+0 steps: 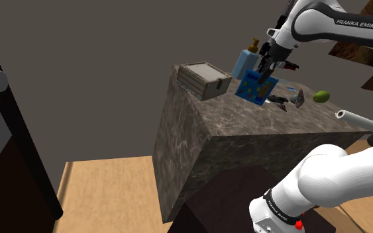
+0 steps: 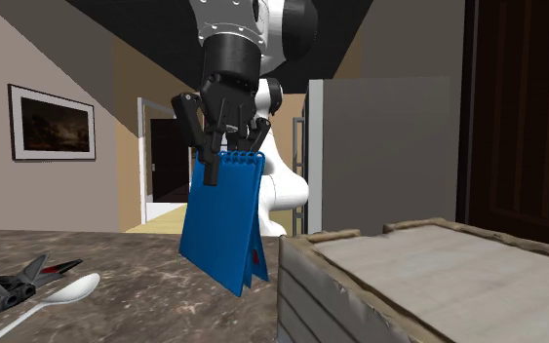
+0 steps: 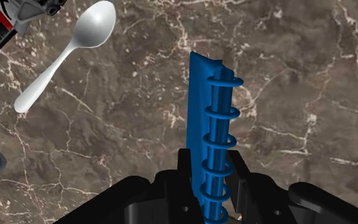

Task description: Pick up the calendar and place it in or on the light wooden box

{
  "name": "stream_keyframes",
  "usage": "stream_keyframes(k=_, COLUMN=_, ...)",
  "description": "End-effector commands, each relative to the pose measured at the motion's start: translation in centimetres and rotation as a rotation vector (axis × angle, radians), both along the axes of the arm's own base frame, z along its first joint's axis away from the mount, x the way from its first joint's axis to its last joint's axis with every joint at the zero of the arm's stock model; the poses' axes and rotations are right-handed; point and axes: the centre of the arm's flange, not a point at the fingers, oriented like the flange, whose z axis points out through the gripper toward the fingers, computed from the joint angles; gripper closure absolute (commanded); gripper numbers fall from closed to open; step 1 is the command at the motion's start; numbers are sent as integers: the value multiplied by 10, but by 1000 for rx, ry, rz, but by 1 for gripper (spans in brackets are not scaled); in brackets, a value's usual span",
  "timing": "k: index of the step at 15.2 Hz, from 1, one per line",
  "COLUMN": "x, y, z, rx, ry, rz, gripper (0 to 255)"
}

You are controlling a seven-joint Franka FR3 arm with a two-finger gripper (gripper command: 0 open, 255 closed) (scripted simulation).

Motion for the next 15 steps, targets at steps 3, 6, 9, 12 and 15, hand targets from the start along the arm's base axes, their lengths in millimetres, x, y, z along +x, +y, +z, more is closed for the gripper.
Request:
stream_keyframes(k=3, x=0, y=0, z=22, rx=0, ry=0, rz=0, gripper=255)
stream_keyframes(k=6, x=0, y=0, z=38, rx=0, ry=0, rz=0, gripper=255)
stream_keyframes(k=9, x=0, y=0, z=53, rx=0, ry=0, rz=0, gripper=255)
stream_keyframes(k=12, x=0, y=0, z=69, rx=0, ry=0, rz=0, gripper=255)
stream_keyframes(k=15, x=0, y=0, z=85, rx=0, ry=0, rz=0, gripper=255)
